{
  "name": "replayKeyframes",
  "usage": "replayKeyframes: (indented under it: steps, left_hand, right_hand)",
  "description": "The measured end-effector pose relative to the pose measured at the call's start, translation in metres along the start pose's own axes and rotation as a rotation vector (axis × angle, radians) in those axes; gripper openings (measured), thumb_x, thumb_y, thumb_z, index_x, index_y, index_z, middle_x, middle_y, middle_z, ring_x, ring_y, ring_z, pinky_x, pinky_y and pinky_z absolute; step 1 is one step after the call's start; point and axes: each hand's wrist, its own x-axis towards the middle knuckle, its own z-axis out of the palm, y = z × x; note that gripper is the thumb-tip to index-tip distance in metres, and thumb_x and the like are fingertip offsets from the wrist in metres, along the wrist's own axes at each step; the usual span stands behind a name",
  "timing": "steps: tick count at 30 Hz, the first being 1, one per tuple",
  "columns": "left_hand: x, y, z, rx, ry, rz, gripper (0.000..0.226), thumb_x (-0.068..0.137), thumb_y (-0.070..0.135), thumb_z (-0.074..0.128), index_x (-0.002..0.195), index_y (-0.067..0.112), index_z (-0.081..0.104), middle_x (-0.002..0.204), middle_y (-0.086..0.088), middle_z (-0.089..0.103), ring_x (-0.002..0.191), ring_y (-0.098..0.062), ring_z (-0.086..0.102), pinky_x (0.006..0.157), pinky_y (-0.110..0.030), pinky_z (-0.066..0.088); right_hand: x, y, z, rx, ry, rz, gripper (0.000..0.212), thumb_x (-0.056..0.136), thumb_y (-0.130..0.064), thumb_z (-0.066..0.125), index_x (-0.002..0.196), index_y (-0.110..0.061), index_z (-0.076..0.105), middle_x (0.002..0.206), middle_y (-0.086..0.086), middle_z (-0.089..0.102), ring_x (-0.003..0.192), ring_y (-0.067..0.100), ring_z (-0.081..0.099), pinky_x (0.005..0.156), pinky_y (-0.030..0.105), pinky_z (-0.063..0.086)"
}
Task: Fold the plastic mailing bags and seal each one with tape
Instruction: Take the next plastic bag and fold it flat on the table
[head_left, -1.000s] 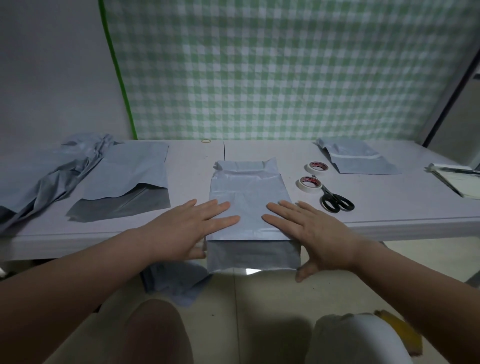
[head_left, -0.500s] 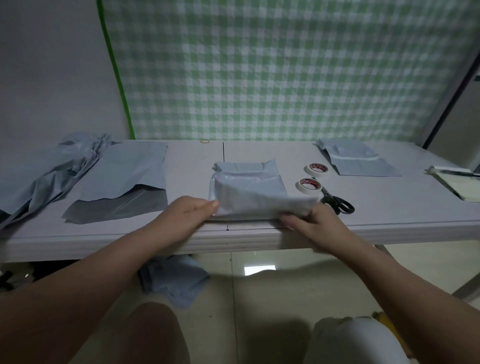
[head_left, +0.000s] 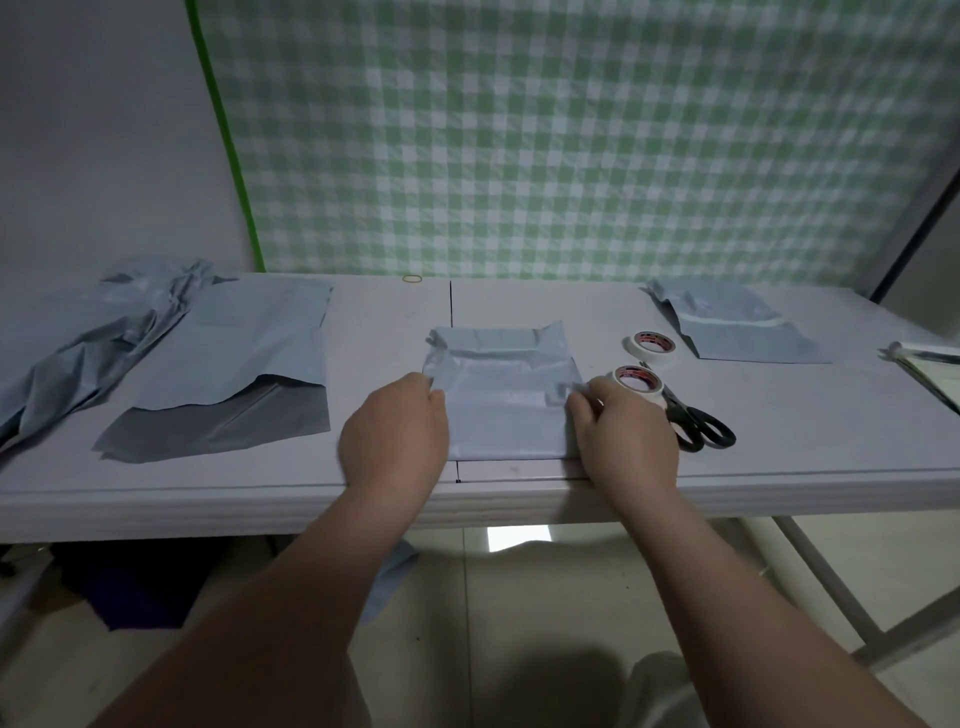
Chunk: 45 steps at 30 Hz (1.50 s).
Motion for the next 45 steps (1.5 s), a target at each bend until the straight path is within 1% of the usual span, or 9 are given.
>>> replayKeyframes:
  steps: [5,12,15,18,20,23,27,35,45]
  left_hand:
    - [-0.001,0.002,0.001,0.131,-0.048,0.005,0.019,0.096,0.021,0.042,0.078,0.018,0.036,0.064,0.008,0.035,0.064,-0.016,0.036,0.058,-0.029,0.019]
    - [-0.002,0.001,0.001,0.136,-0.057,-0.04,0.003,0.092,0.018,0.045,0.09,0.018,0.043,0.065,0.009,0.042,0.064,-0.016,0.041,0.071,-0.028,0.019]
    - [-0.003,0.002,-0.001,0.087,0.008,-0.012,0.018,0.089,0.015,0.051,0.105,0.02,0.045,0.09,0.004,0.054,0.084,-0.019,0.051,0.078,-0.032,0.027]
    - [-0.003,0.002,-0.001,0.032,0.018,0.258,0.043,0.085,0.006,0.057,0.12,0.03,0.056,0.116,0.006,0.049,0.107,-0.018,0.044,0.085,-0.029,0.027]
    - [-0.003,0.004,-0.004,-0.018,-0.131,0.495,0.035,0.094,0.014,0.051,0.122,0.031,0.061,0.125,0.009,0.053,0.116,-0.015,0.046,0.09,-0.027,0.027]
    - [-0.007,0.002,-0.007,0.023,-0.383,0.603,0.041,0.103,0.031,0.031,0.143,0.033,0.04,0.152,0.013,0.033,0.139,-0.007,0.028,0.109,-0.024,0.017]
    - [-0.009,0.003,-0.004,0.186,-0.479,0.624,0.048,0.103,0.035,0.017,0.151,0.034,0.013,0.16,0.01,0.008,0.146,-0.009,0.007,0.117,-0.031,0.005]
    - [-0.011,-0.001,0.005,0.223,-0.453,0.584,0.049,0.102,0.041,0.014,0.15,0.041,0.006,0.161,0.007,0.002,0.148,-0.021,0.002,0.119,-0.037,0.003]
    - [-0.013,0.0,0.003,0.234,-0.456,0.547,0.049,0.102,0.042,0.012,0.15,0.041,0.003,0.161,0.002,-0.001,0.148,-0.022,-0.003,0.12,-0.037,0.0]
  right_hand:
    - [0.009,0.002,0.001,-0.04,-0.018,0.0,0.024,0.096,-0.032,0.045,0.101,-0.014,0.06,0.092,0.011,0.067,0.089,0.033,0.058,0.066,0.034,0.038]
    - [0.009,0.001,0.001,-0.062,0.019,0.111,0.022,0.092,-0.028,0.048,0.093,-0.012,0.063,0.091,0.012,0.066,0.082,0.029,0.053,0.063,0.03,0.03]
    - [0.01,-0.001,0.001,-0.091,0.009,0.121,0.021,0.092,-0.028,0.048,0.093,-0.013,0.063,0.092,0.011,0.066,0.086,0.03,0.057,0.064,0.029,0.031]
    - [0.01,-0.004,0.0,-0.116,-0.017,0.127,0.021,0.092,-0.028,0.048,0.095,-0.013,0.064,0.093,0.01,0.066,0.088,0.029,0.058,0.064,0.029,0.033]
    - [0.009,-0.006,-0.002,-0.12,-0.032,0.129,0.022,0.092,-0.028,0.049,0.098,-0.013,0.064,0.096,0.01,0.066,0.092,0.03,0.059,0.066,0.03,0.035]
    - [0.007,-0.009,-0.004,-0.088,-0.034,0.133,0.025,0.091,-0.026,0.051,0.112,-0.015,0.059,0.103,0.01,0.066,0.097,0.03,0.058,0.069,0.031,0.035]
    - [0.004,-0.013,-0.006,-0.022,-0.007,0.048,0.049,0.088,-0.017,0.049,0.136,-0.025,0.041,0.105,0.007,0.065,0.097,0.032,0.059,0.07,0.032,0.038]
    - [0.007,-0.003,0.006,-0.031,-0.032,-0.123,0.023,0.094,-0.014,0.05,0.1,-0.008,0.071,0.097,0.012,0.067,0.09,0.029,0.057,0.07,0.033,0.038]
    - [0.008,-0.004,0.008,-0.122,-0.059,-0.071,0.032,0.097,-0.019,0.04,0.113,-0.025,0.067,0.108,0.003,0.066,0.098,0.026,0.057,0.066,0.028,0.03]
